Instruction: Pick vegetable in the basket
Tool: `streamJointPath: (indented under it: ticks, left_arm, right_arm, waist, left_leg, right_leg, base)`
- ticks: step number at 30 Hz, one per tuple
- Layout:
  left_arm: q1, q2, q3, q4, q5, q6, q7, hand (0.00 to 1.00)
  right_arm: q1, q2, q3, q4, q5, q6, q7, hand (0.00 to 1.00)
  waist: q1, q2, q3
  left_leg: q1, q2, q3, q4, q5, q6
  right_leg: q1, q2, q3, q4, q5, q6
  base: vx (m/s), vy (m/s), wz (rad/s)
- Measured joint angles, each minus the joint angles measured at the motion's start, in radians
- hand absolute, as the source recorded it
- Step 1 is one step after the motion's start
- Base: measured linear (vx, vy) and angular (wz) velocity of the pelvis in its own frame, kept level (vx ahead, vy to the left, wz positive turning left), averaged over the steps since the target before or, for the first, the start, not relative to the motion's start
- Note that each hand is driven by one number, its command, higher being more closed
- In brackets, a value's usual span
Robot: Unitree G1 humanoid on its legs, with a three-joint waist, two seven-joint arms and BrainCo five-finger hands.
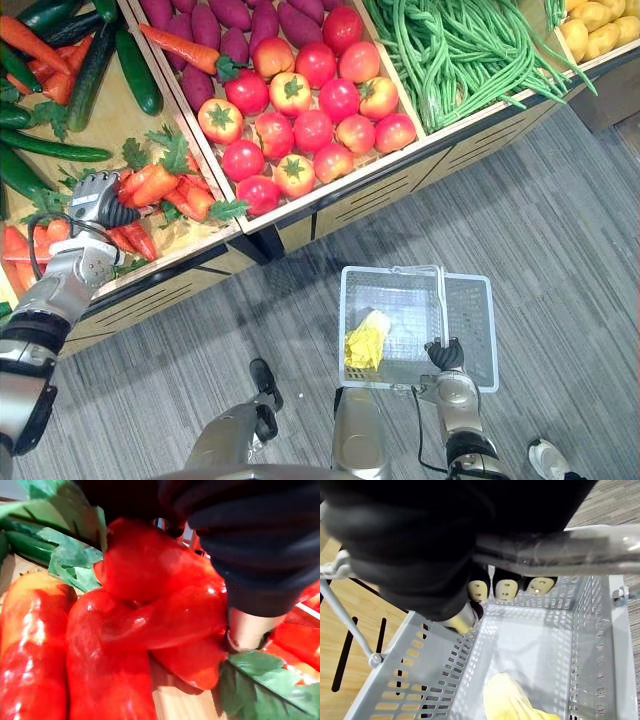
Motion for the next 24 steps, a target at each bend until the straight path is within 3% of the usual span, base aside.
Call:
streamJointPath:
  ticks: [11,18,24]
  left_arm:
    - [0.051,-0.035,0.005,-0.003,0.037,0.011,-0.01,1.0]
    - [0.106,-0.035,0.044,-0.144,0.04,0.023,-0.013,1.0]
    - [0.129,-0.034,0.071,-0.227,0.042,0.014,-0.015,1.0]
  right_arm:
    - [0.007,-0.001,0.001,0.003,0.0,0.001,-0.002,1.0]
    - [0.022,-0.001,-0.012,0.029,-0.003,0.002,-0.011,1.0]
    - [0.032,-0.001,-0.024,0.04,-0.03,0.007,-0.011,1.0]
  waist:
    - [0.001,0.0,0.0]
    - [0.007,0.001,-0.002]
    - [0.028,0.002,-0.012]
  left_leg:
    - [0.004,0.004,-0.019,0.032,0.0,0.0]
    - [0.037,0.008,-0.063,0.034,0.005,0.0]
    - [0.055,0.001,-0.089,-0.007,0.045,-0.002]
  right_leg:
    - [0.022,-0.006,-0.014,0.012,0.0,0.0]
    - [0.079,-0.005,-0.052,0.009,-0.002,-0.001]
    - [0.106,-0.003,-0.081,-0.01,-0.005,-0.004]
  base:
    - [-0.01,-0.005,0.04]
    - [-0.04,-0.012,0.14]
    - [-0.04,-0.02,0.13]
